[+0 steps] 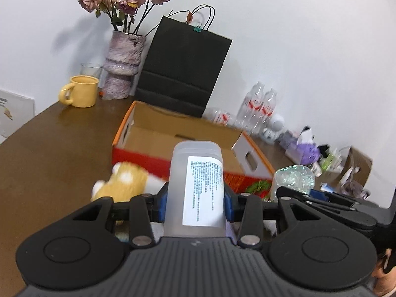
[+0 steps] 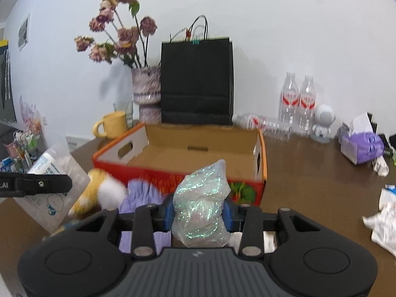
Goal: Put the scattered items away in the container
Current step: 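Carry the jug and bag into the box and open both tools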
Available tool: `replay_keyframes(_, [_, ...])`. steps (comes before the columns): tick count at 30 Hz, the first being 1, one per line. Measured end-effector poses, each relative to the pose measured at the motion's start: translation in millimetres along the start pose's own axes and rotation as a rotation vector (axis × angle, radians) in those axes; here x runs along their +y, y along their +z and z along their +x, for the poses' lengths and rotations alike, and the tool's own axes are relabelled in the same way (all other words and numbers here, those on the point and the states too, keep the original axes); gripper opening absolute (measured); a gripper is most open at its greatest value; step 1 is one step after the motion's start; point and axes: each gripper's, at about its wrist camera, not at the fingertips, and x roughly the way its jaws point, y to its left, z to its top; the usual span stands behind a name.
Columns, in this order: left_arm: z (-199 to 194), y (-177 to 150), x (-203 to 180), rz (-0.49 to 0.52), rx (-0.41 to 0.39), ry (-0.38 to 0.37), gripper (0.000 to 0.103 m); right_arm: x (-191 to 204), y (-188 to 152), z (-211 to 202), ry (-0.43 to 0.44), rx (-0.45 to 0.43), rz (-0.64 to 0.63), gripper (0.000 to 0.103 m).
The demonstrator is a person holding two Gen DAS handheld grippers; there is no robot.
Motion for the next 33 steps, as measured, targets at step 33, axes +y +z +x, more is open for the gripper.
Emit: replay_keyframes(33, [254,108,73,-0.139,0.189,0.016,0.042,-42,85,275,0.041,0.314,0.274,0.038])
